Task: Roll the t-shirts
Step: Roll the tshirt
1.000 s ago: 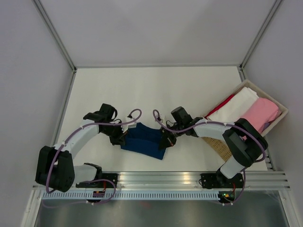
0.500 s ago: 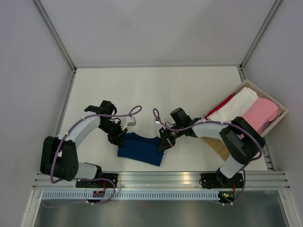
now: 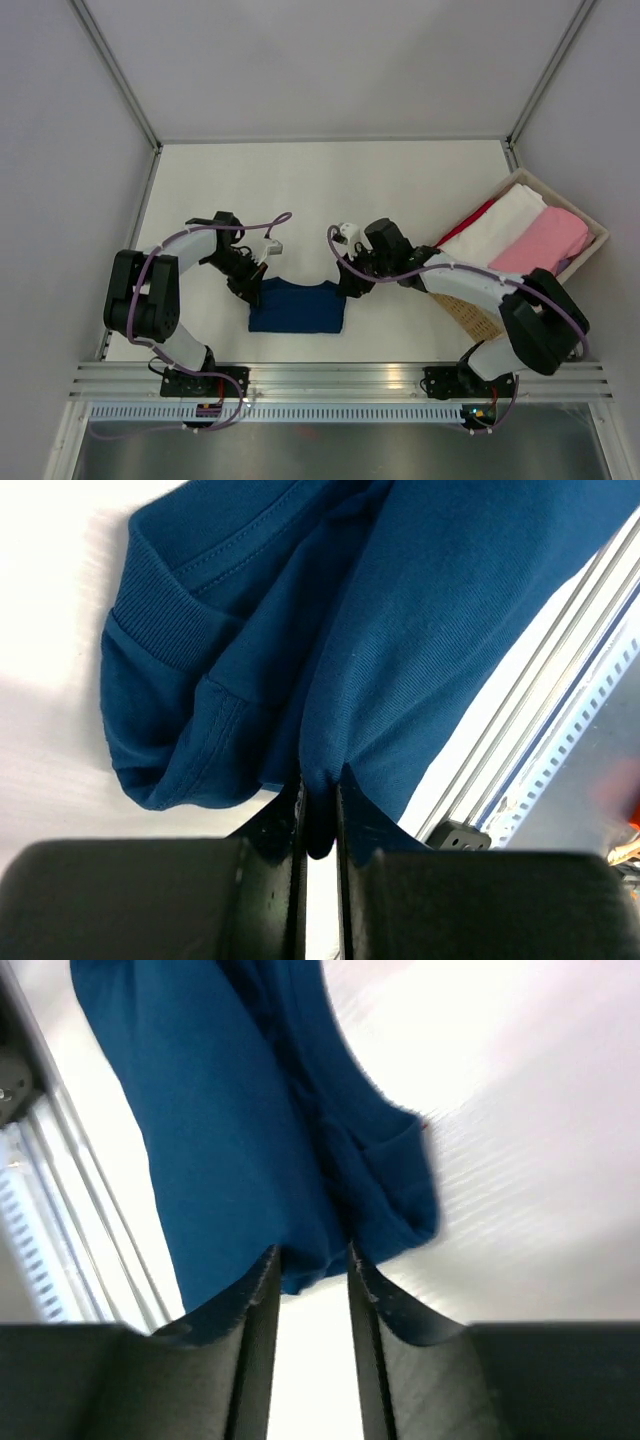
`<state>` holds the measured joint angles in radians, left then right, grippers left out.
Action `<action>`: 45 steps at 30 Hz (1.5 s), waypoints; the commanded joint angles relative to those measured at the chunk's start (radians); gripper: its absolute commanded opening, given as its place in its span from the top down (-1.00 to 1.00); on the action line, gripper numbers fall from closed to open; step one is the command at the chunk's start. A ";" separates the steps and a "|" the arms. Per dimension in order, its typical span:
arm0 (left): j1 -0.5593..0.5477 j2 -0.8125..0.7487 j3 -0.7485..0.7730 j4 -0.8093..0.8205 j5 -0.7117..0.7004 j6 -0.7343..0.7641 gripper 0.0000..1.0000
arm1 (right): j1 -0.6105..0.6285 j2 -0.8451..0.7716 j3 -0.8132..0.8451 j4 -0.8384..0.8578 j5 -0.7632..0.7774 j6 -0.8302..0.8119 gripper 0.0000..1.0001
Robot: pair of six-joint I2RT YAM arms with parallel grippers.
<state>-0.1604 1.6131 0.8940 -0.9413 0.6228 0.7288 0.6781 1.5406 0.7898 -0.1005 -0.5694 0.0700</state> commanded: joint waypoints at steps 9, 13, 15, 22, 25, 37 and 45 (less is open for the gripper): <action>0.012 -0.038 0.000 0.055 -0.075 -0.025 0.69 | 0.572 -0.307 -0.168 0.065 0.735 -0.465 -0.26; 0.012 -0.038 0.003 0.055 -0.092 -0.029 0.67 | 0.730 -0.205 -0.140 0.091 0.946 -0.565 -0.37; 0.010 -0.036 0.006 0.055 -0.095 -0.028 0.65 | 0.764 -0.125 -0.109 0.093 1.003 -0.588 -0.48; 0.005 -0.036 0.017 0.053 -0.100 -0.026 0.64 | 0.808 0.033 -0.093 0.203 1.194 -0.633 -0.51; 0.005 -0.033 0.020 0.053 -0.107 -0.013 0.64 | 0.799 0.091 -0.087 0.234 1.273 -0.644 -0.52; 0.007 -0.058 0.026 0.029 -0.152 0.037 0.36 | 0.696 0.172 -0.024 0.177 1.205 -0.570 0.99; 0.015 -0.246 0.043 0.035 -0.236 0.037 -0.19 | 0.661 0.040 -0.023 0.073 0.956 -0.516 0.99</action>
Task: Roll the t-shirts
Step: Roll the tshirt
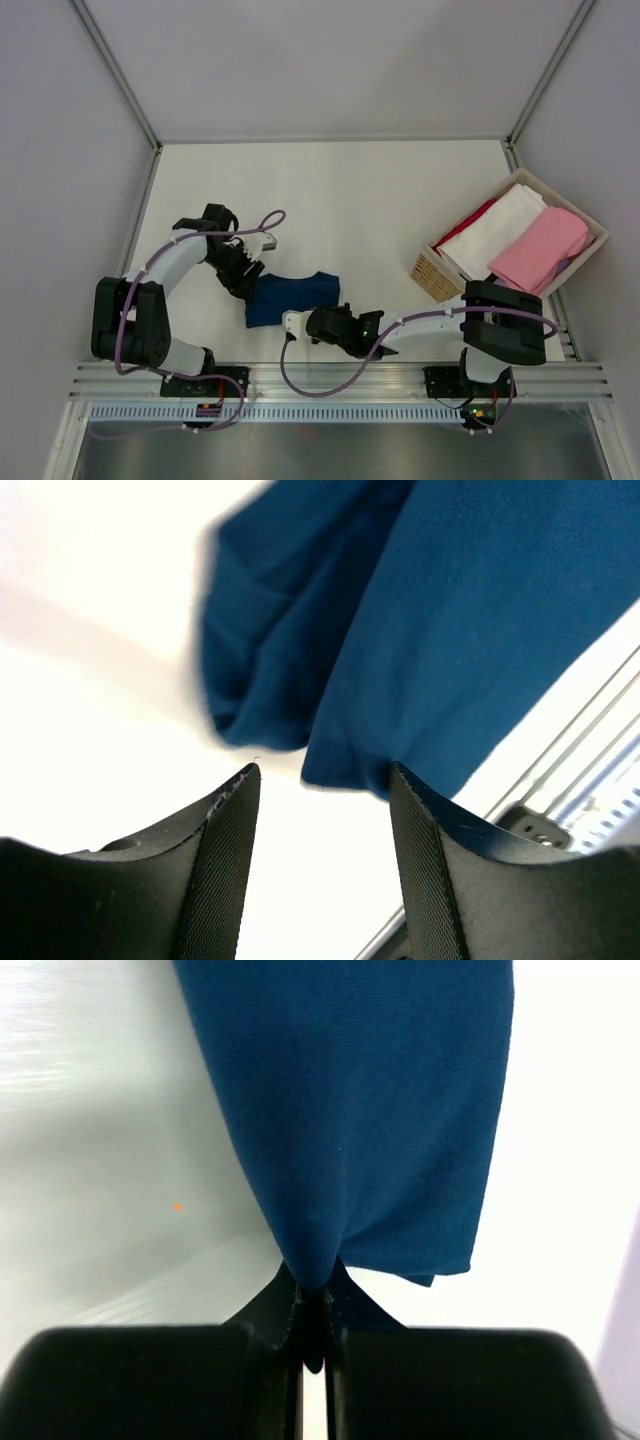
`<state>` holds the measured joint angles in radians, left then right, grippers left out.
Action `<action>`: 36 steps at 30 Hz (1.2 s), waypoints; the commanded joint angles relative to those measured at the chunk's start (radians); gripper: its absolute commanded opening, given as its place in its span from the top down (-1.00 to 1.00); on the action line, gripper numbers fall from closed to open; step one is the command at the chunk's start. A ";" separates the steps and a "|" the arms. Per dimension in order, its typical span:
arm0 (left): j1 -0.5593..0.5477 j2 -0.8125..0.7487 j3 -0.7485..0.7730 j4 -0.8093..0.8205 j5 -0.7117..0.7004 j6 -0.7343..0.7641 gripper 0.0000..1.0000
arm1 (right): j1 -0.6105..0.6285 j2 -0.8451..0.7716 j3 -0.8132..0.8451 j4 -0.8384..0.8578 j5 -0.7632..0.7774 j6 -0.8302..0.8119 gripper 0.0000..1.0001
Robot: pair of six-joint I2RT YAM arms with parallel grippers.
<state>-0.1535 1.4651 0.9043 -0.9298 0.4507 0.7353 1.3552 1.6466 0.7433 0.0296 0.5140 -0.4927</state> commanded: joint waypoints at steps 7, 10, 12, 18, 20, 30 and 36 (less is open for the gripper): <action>-0.058 -0.385 -0.021 -0.013 0.035 0.124 -0.38 | -0.103 -0.185 0.033 -0.129 -0.471 0.114 0.99; -0.110 -0.382 -0.076 -0.023 0.020 0.139 -0.54 | -0.168 -0.195 0.037 -0.164 -0.649 0.134 1.00; -0.210 -0.403 -0.119 -0.030 -0.012 0.142 -0.56 | -0.194 -0.183 0.045 -0.175 -0.695 0.144 0.99; -0.327 -0.505 -0.084 -0.113 0.023 0.098 -0.59 | -0.254 -0.127 0.102 -0.204 -0.788 0.180 0.99; -0.327 -0.532 -0.099 -0.126 0.028 0.082 -0.61 | -0.275 -0.123 0.103 -0.201 -0.816 0.192 0.99; -0.327 -0.569 -0.311 0.077 -0.050 0.009 -0.83 | -0.326 -0.110 0.116 -0.201 -0.911 0.229 0.99; -0.328 -0.558 -0.295 0.120 -0.138 0.018 -0.07 | -0.327 -0.131 0.116 -0.235 -0.954 0.243 0.99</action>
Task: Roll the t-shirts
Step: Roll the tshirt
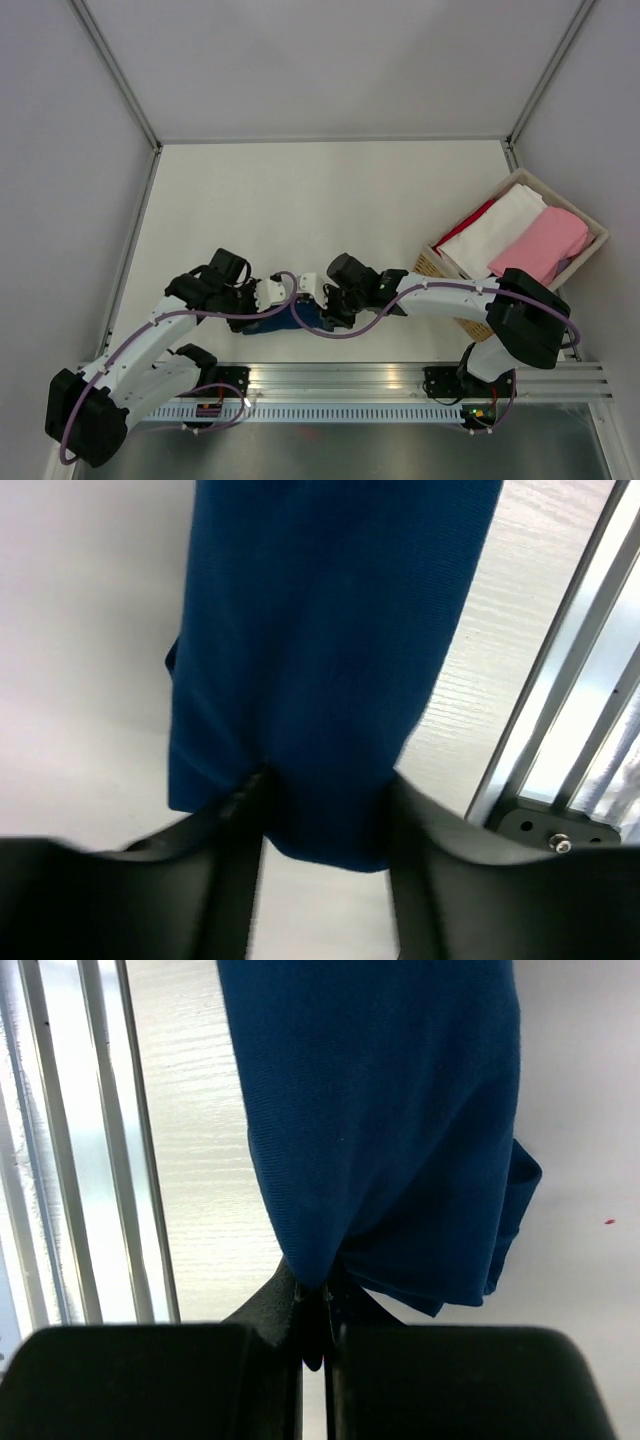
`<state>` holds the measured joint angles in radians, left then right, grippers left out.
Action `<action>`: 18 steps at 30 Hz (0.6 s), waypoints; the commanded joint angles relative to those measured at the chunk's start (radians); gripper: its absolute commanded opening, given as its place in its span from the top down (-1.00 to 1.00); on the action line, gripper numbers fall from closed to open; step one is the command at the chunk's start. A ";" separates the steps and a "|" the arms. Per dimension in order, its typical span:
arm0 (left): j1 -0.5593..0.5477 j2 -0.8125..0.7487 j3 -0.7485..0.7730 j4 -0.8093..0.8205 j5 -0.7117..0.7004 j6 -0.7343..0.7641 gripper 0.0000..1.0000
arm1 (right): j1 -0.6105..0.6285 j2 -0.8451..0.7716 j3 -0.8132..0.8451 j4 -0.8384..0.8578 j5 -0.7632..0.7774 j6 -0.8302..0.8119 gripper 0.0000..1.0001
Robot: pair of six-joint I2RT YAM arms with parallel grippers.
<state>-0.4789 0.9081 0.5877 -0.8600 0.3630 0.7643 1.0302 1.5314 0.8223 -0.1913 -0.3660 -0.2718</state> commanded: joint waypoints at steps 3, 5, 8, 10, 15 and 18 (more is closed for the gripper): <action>-0.001 -0.003 0.020 0.007 -0.041 0.027 0.59 | -0.007 -0.027 0.032 -0.036 -0.137 0.034 0.99; 0.000 -0.002 0.023 -0.011 -0.032 0.059 0.95 | -0.010 -0.034 0.026 -0.048 -0.209 0.042 0.99; 0.006 0.020 0.055 -0.069 0.005 0.131 0.95 | -0.027 -0.019 0.024 -0.091 -0.304 0.022 0.99; 0.023 0.044 0.090 -0.108 0.022 0.180 0.95 | -0.054 -0.002 0.026 -0.122 -0.408 0.000 0.99; 0.218 0.172 0.182 -0.187 0.175 0.358 0.95 | -0.148 0.049 0.037 -0.093 -0.488 -0.023 0.93; 0.273 0.293 0.227 -0.201 0.218 0.372 0.95 | -0.206 0.049 0.040 0.027 -0.415 0.060 0.42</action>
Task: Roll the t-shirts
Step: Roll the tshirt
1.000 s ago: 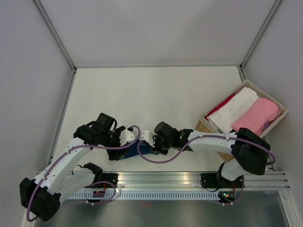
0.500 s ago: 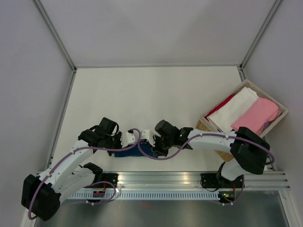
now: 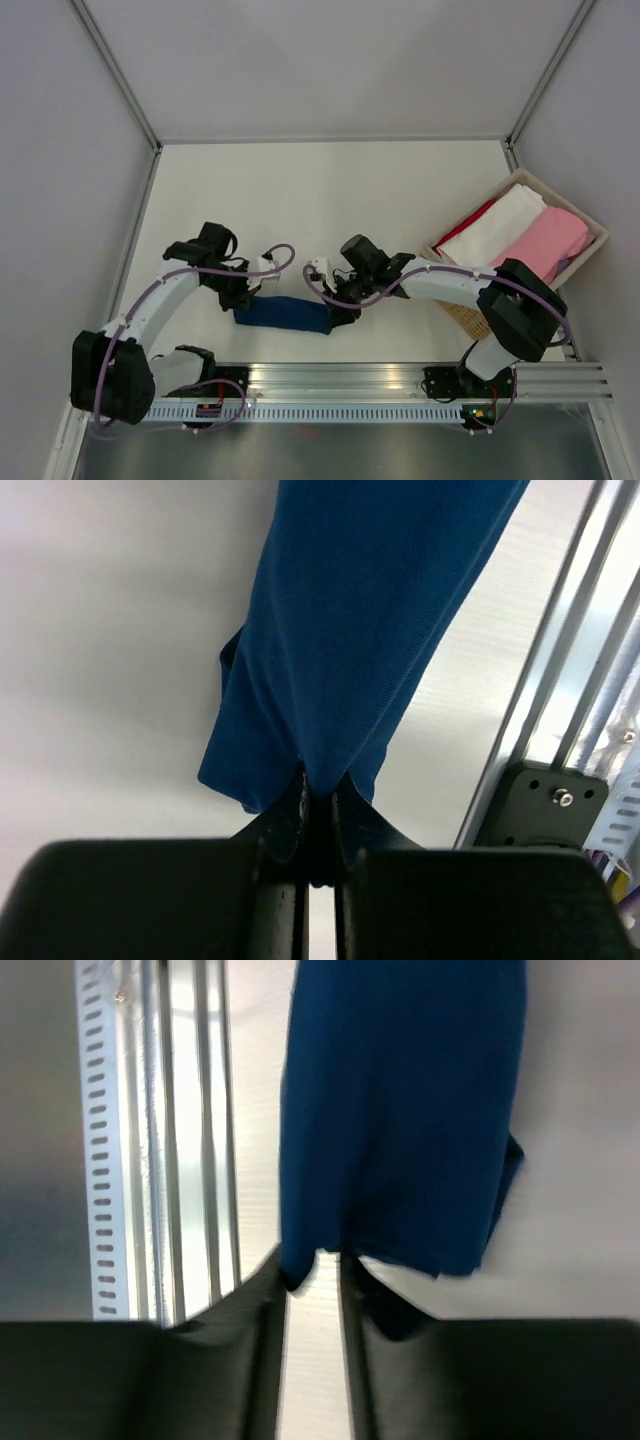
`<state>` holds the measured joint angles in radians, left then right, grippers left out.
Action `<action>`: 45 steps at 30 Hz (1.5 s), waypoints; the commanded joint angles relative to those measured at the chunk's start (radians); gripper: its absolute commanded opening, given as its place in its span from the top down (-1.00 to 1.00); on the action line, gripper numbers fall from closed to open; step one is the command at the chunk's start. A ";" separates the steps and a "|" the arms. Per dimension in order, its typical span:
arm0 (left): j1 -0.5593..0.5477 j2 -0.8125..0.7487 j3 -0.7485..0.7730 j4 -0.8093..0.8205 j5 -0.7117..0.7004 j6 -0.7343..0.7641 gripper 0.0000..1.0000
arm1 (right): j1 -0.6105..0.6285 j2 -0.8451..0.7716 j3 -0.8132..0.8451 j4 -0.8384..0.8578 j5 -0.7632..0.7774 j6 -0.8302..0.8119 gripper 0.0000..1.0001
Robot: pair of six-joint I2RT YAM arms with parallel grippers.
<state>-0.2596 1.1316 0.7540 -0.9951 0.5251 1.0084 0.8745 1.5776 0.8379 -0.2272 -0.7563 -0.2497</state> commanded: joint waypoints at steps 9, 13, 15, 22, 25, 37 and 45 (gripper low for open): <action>0.080 0.160 0.065 -0.053 0.134 0.137 0.95 | -0.060 -0.148 -0.166 0.376 0.086 0.196 -0.38; 0.083 0.155 0.067 -0.053 0.131 0.139 0.95 | -0.055 -0.203 -0.267 0.578 0.127 0.219 -0.47; 0.085 0.154 0.068 -0.053 0.131 0.139 0.95 | -0.048 -0.194 -0.298 0.617 0.132 0.210 -0.47; 0.089 0.152 0.065 -0.060 0.136 0.133 0.95 | 0.044 -0.067 -0.327 0.787 0.225 0.185 -0.49; 0.092 0.149 0.058 -0.069 0.142 0.147 0.95 | 0.044 -0.033 -0.315 0.827 0.242 0.217 -0.30; 0.181 0.223 0.110 -0.082 0.187 0.115 -0.02 | -0.032 0.036 -0.211 0.614 -0.070 0.565 0.99; 0.183 0.220 0.108 0.015 0.202 -0.082 0.26 | -0.061 0.114 -0.195 0.695 -0.123 0.713 0.99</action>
<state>-0.0814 1.3548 0.8330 -1.0401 0.6827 1.0218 0.8326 1.6863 0.6235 0.3931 -0.8043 0.3706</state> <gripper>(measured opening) 0.415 0.033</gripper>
